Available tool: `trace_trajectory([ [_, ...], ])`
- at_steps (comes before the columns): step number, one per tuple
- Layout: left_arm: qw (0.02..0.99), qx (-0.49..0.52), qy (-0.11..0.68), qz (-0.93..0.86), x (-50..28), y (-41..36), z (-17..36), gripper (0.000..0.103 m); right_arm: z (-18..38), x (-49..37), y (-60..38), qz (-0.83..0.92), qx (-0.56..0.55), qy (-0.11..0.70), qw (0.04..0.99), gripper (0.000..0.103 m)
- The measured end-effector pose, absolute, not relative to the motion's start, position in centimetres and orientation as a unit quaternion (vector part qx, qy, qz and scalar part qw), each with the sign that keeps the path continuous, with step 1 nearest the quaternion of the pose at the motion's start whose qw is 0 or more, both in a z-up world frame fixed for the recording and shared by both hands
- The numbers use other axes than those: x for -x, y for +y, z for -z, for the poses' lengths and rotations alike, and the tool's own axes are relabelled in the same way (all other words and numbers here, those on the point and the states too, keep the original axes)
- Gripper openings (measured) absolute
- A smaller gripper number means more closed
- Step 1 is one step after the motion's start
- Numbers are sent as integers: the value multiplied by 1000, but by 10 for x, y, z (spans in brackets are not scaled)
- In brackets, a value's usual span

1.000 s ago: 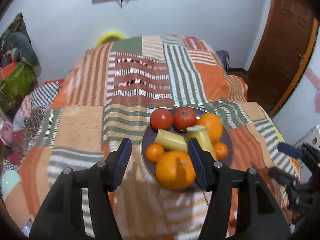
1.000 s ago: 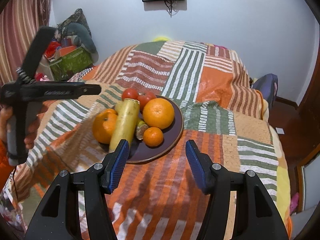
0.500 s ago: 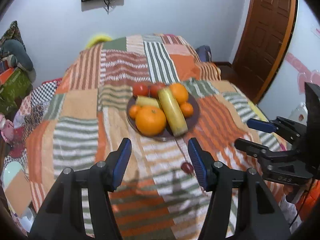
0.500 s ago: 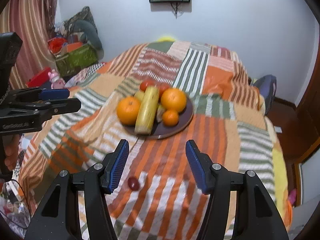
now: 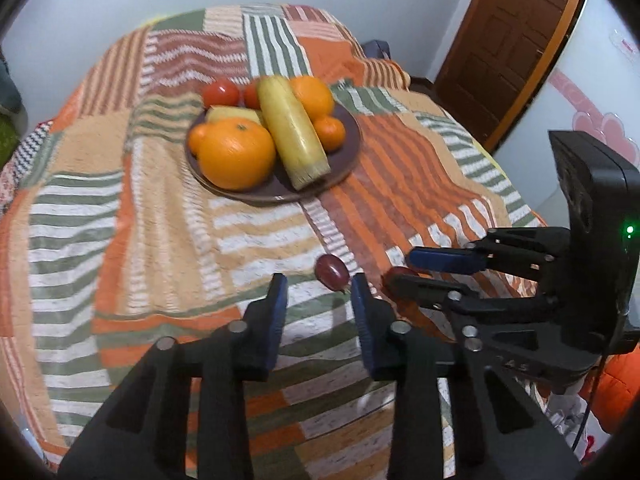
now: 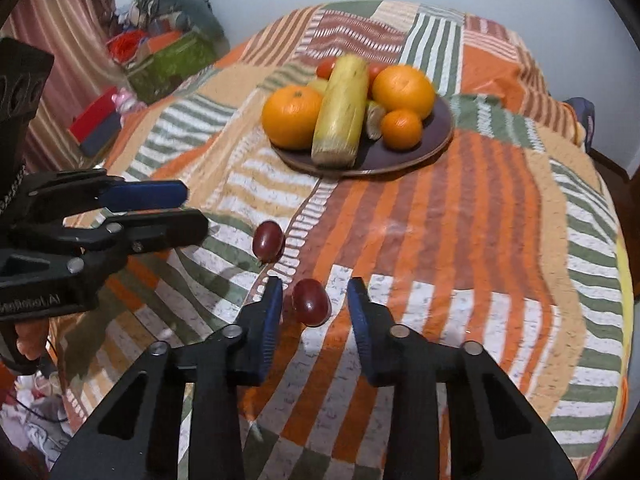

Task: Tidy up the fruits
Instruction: 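Grasp a small dark red plum on the quilt with the right tool, then carry the plum to the plate edge and release it with the right tool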

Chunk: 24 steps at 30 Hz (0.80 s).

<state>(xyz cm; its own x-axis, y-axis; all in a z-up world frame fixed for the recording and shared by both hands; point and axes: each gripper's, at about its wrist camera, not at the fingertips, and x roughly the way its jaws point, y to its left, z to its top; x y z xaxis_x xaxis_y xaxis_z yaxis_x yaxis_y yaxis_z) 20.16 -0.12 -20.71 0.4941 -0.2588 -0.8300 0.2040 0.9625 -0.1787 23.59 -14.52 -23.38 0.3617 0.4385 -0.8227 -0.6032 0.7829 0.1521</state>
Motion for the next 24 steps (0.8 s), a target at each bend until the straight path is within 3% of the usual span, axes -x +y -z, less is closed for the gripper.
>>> trace_trajectory([
  [4,856,28,495,145,-210,-9,218,31,238,-232,-143,-332,84,468,815,17],
  [14,856,8,501,130,-224,-21,236,31,224,-235,-166,-319,63,452,831,17],
  [17,855,15,501,130,-227,-20,240,23,218,-238,-172,-312,55,444,838,17],
  [24,861,24,490,131,-225,-11,229,22,205,-250,-173,-303,55,424,852,17],
])
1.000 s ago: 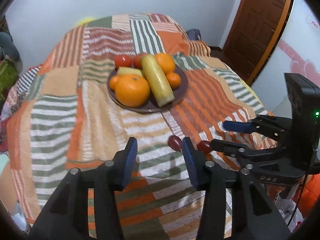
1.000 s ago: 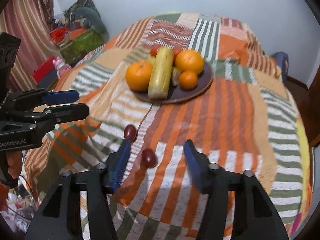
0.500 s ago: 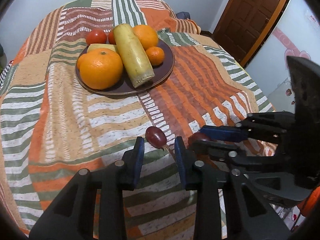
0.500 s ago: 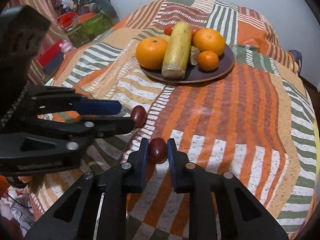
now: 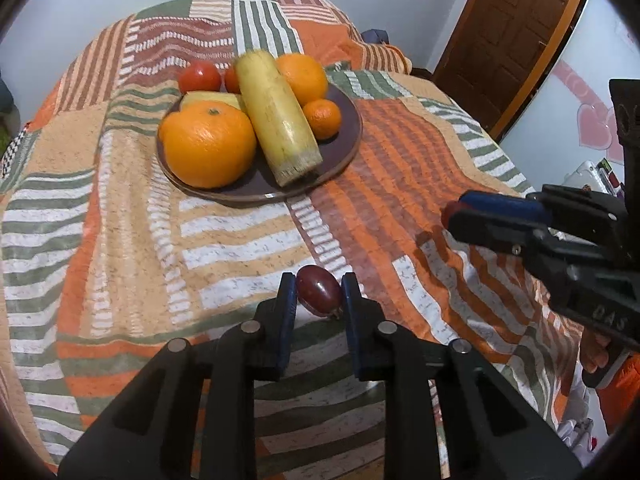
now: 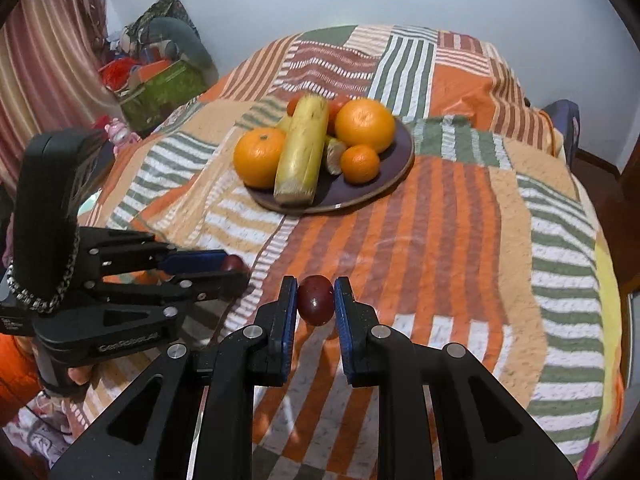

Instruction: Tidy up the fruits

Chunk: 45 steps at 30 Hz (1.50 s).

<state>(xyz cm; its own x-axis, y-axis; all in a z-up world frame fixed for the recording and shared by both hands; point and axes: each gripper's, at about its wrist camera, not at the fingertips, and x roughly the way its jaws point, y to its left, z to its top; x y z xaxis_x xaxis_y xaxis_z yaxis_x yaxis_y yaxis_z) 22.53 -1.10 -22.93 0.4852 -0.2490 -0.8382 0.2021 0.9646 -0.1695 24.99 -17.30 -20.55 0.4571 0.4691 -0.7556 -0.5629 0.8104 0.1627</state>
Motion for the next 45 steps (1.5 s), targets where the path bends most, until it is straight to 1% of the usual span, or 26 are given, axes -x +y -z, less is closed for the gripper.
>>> trace_trajectory([
  [7,878,43,462,115,-241,7,206,22,192,-269,-165,-301,57,401,864,17],
  [11,884,50,453,106,-255,13,202,22,187,-285,-160,-297,55,391,869,17],
  [19,872,82,472,99,-287,15,222,22,195,-313,-142,-295,80,395,866,17],
  [26,869,88,478,90,-296,17,234,22,221,-335,-134,-297,78,430,849,17],
  [28,866,90,484,90,-297,18,236,24,225,-336,-131,-299,80,436,845,18],
  [30,867,84,483,88,-296,17,235,27,228,-336,-131,-301,81,440,842,18],
  [31,867,80,483,86,-295,16,235,28,230,-336,-130,-303,83,445,839,18],
  [34,868,75,483,84,-294,16,235,33,230,-336,-131,-300,82,444,841,27],
  [35,868,75,483,83,-293,17,235,33,229,-336,-132,-296,84,443,842,31],
  [36,868,76,483,84,-292,18,234,33,228,-336,-132,-294,85,441,844,33],
  [40,875,76,472,78,-282,21,220,33,216,-332,-141,-290,78,432,850,34],
  [45,899,70,427,66,-256,25,177,33,177,-309,-159,-283,60,393,873,34],
])
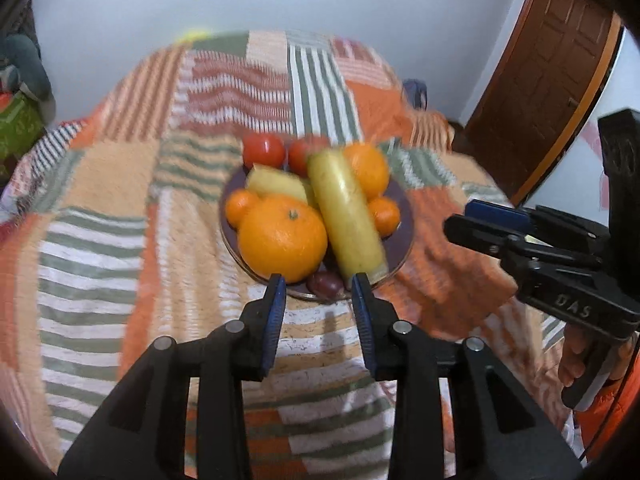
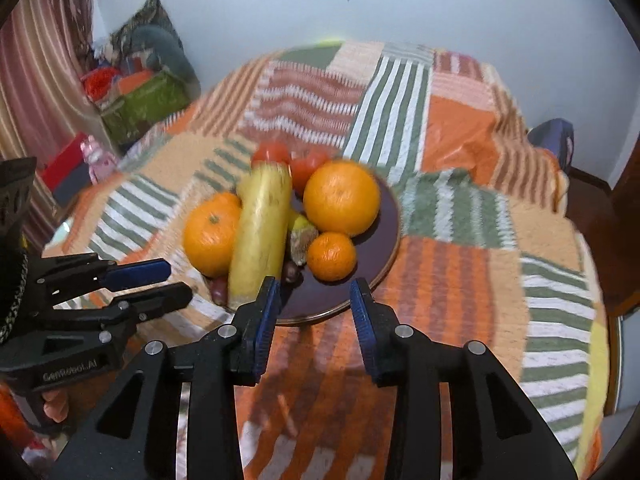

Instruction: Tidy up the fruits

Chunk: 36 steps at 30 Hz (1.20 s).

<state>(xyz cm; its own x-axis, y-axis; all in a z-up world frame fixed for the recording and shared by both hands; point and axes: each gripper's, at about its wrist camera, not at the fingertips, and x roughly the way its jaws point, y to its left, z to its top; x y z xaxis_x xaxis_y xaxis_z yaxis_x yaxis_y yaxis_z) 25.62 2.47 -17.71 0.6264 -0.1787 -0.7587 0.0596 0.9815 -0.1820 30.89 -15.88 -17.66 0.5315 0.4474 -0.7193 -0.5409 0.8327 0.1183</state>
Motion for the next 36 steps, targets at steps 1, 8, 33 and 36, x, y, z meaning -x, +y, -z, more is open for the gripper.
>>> trace_trajectory([
  [1,907,68,411,64,-247,25,162,33,166,-302,-163,-282,56,380,879,34],
  [8,951,51,301,50,-182,23,71,33,81,-237,-184,-275,34,271,922,34],
  [33,996,25,82,-2,-25,-1,-38,96,-5,-101,-203,-228,-14,71,971,97],
  [36,996,22,84,-5,-25,0,-37,99,-4,-103,-202,-215,-16,69,974,103],
])
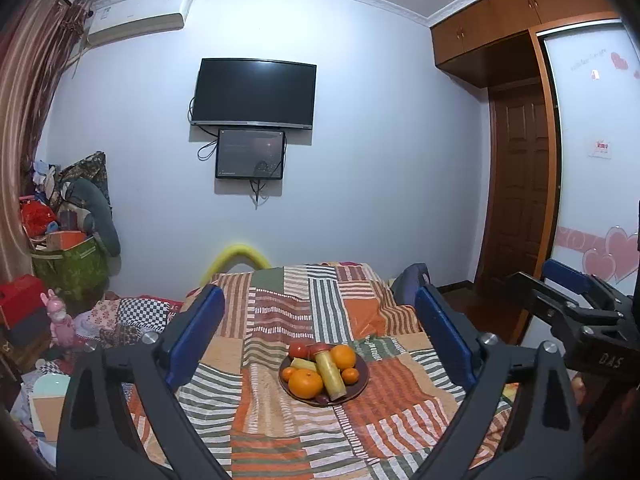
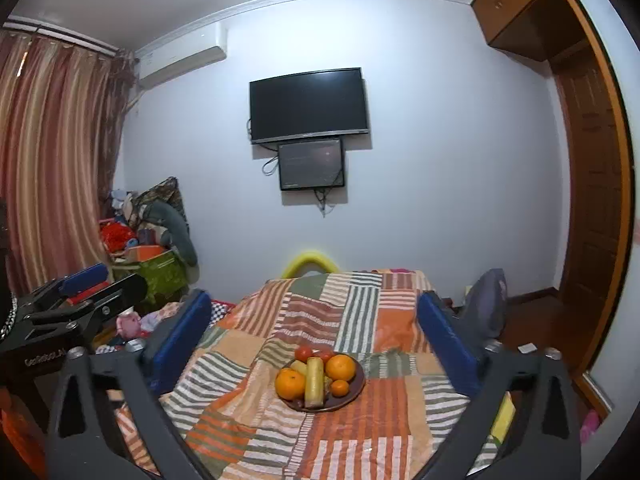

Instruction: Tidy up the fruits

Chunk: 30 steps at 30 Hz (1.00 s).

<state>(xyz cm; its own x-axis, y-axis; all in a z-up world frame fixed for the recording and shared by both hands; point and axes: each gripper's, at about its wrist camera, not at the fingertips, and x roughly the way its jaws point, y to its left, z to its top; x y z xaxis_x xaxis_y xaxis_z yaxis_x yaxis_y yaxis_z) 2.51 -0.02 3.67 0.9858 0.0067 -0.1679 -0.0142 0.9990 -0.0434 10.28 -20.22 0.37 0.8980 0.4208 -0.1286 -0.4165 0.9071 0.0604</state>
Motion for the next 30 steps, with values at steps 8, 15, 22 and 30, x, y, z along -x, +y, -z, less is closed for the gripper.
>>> trace_trajectory([
  [8,996,15,87,-6,-22,-1,-31,101,1,-92,-200,-212,-2,71,975,103],
  [15,996,13,88,-5,-21,-4,-30,102,3,-88,-203,-212,0,67,975,103],
  [22,996,17,93,-4,-23,-3,-27,103,2,-87,-204,-210,1,65,976,103],
  [30,995,17,94,-3,-25,-4,-26,103,2,-86,-203,-210,2,64,976,103],
])
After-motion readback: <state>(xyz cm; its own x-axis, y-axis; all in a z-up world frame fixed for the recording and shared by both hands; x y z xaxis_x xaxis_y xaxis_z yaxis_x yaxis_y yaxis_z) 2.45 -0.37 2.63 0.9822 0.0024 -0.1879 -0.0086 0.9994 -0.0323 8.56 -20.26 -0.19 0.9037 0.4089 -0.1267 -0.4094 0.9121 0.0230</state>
